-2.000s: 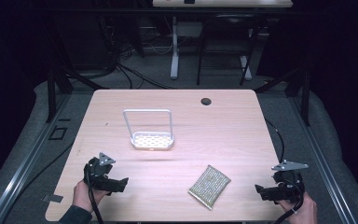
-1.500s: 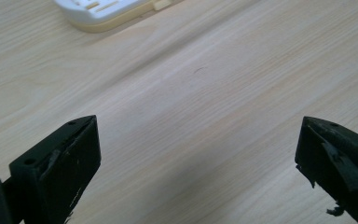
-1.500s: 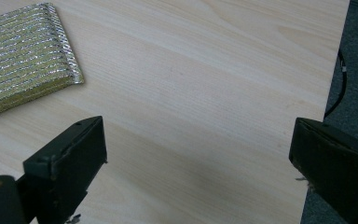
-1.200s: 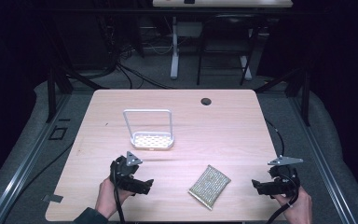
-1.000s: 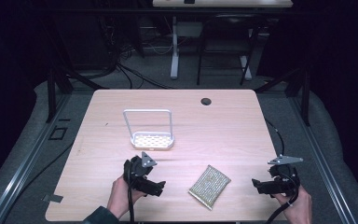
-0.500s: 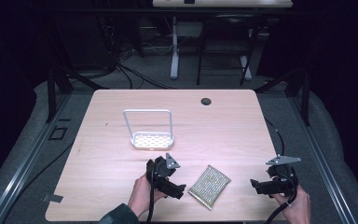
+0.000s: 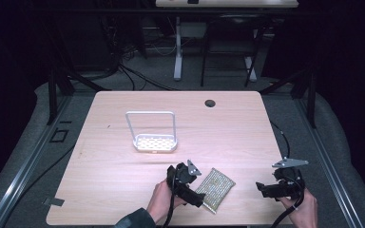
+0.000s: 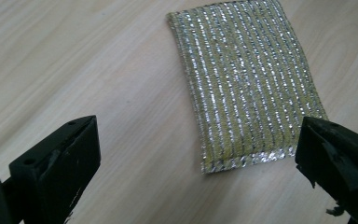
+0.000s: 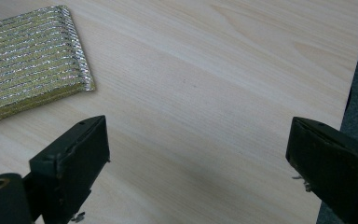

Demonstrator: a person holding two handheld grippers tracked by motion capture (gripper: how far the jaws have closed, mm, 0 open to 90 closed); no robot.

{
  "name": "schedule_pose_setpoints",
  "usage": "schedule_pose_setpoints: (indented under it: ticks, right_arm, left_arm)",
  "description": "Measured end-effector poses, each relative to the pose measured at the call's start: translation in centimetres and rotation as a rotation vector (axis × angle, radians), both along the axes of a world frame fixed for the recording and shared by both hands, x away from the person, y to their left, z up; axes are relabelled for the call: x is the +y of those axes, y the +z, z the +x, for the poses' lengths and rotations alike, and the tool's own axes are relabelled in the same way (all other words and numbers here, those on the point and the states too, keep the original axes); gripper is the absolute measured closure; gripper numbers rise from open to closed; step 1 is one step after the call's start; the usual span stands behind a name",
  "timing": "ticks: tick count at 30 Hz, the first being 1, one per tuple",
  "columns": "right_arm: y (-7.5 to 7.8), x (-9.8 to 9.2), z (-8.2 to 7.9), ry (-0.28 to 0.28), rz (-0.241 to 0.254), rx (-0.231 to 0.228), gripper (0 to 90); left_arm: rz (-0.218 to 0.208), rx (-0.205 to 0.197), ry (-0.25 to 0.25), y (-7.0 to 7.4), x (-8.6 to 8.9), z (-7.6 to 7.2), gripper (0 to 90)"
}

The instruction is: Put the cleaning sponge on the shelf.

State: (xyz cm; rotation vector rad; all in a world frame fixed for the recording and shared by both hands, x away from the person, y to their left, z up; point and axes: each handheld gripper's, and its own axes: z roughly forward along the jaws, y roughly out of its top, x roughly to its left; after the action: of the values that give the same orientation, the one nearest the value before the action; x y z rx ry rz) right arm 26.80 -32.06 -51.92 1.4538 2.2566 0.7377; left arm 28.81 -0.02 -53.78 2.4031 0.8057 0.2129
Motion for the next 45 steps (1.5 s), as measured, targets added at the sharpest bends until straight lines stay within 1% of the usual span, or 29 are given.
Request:
schedule_pose_setpoints:
  ticks: [4, 5, 6, 9, 11, 12, 16, 17, 20, 21, 22, 25, 27, 28, 30, 34, 37, 40, 41, 42, 45]
  right_arm:
    - [0.0, 0.0, -0.1, -0.003, -0.002, -0.007, 5.4]
    - [0.1, -0.1, -0.1, 0.001, -0.008, -0.005, 5.5]
    - [0.1, 0.1, -0.1, 0.001, -0.006, -0.017, 5.5]
    - [0.1, 0.2, -0.1, 0.006, -0.017, -0.009, 5.5]
    - [0.0, 0.1, -0.1, 0.005, -0.018, -0.007, 5.6]
    - [0.0, 0.1, -0.1, 0.005, -0.018, -0.007, 5.6]
    - [0.0, 0.1, 0.0, 0.005, -0.012, -0.004, 5.7]
    - [0.0, 0.1, -0.1, 0.006, -0.014, -0.005, 5.7]
    - [0.1, 0.2, -0.1, 0.01, -0.012, -0.005, 5.8]
    - [0.0, 0.1, -0.1, 0.009, -0.01, -0.008, 6.1]
    - [0.0, 0.1, -0.1, 0.009, -0.01, -0.008, 6.1]
    - [-0.1, 0.0, -0.1, 0.004, 0.0, -0.007, 6.1]
    - [0.0, 0.0, -0.1, 0.004, -0.004, -0.003, 6.2]
    - [0.1, 0.0, -0.2, 0.005, -0.004, -0.004, 6.2]
    - [0.2, 0.1, -0.3, 0.008, -0.004, -0.017, 6.6]
    - [0.2, 0.0, -0.3, 0.008, -0.001, -0.017, 6.6]
    - [0.1, -0.1, -0.2, 0.008, -0.001, -0.011, 6.7]
    - [0.2, 0.0, -0.3, 0.011, -0.004, -0.01, 6.8]
    - [0.2, 0.0, -0.3, 0.012, -0.006, -0.019, 6.9]
    - [0.2, 0.1, -0.4, 0.018, -0.007, -0.022, 7.2]
    - [0.2, 0.1, -0.4, 0.019, -0.01, -0.021, 7.9]
  left_arm:
    - [0.016, 0.016, -0.018, -0.7, -1.0, 0.0, 0.2]
    - [0.019, 0.018, -0.029, -0.8, -1.1, 0.0, 0.2]
    - [0.025, 0.016, -0.03, -0.8, -1.3, 0.0, 0.3]
    - [0.02, 0.019, -0.037, -0.9, -1.9, 0.3, 0.3]
    - [0.022, 0.031, -0.047, -1.1, -2.3, 0.5, 0.4]
    - [0.029, 0.03, -0.046, -1.3, -2.5, 0.6, 0.4]
    - [0.036, 0.059, -0.06, -1.9, -2.9, 0.9, 3.7]
    - [0.03, 0.065, -0.058, -2.0, -2.9, 0.9, 4.4]
    - [0.022, 0.071, -0.061, -1.9, -2.9, 0.9, 11.1]
    - [0.018, 0.069, -0.062, -2.0, -3.0, 0.9, 15.5]
    - [0.019, 0.074, -0.062, -2.0, -3.0, 0.9, 15.5]
    - [0.009, 0.099, -0.062, -2.2, -2.8, 0.9, 21.0]
    - [-0.006, 0.116, -0.054, -2.3, -2.8, 0.9, 24.6]
    - [-0.014, 0.124, -0.05, -2.3, -2.8, 0.8, 27.9]
    - [-0.011, 0.12, -0.046, -2.3, -2.8, 0.7, 31.0]
    - [-0.002, 0.115, -0.054, -2.3, -2.9, 0.6, 33.0]
    - [-0.004, 0.103, -0.06, -2.3, -2.9, 0.5, 35.7]
    - [0.001, 0.095, -0.067, -2.3, -2.9, 0.3, 40.3]
    - [-0.002, 0.092, -0.067, -2.3, -2.9, 0.2, 42.0]
    - [-0.003, 0.089, -0.068, -2.3, -2.9, 0.2, 45.5]
    - [-0.008, 0.085, -0.087, -2.3, -2.9, 0.0, 50.0]
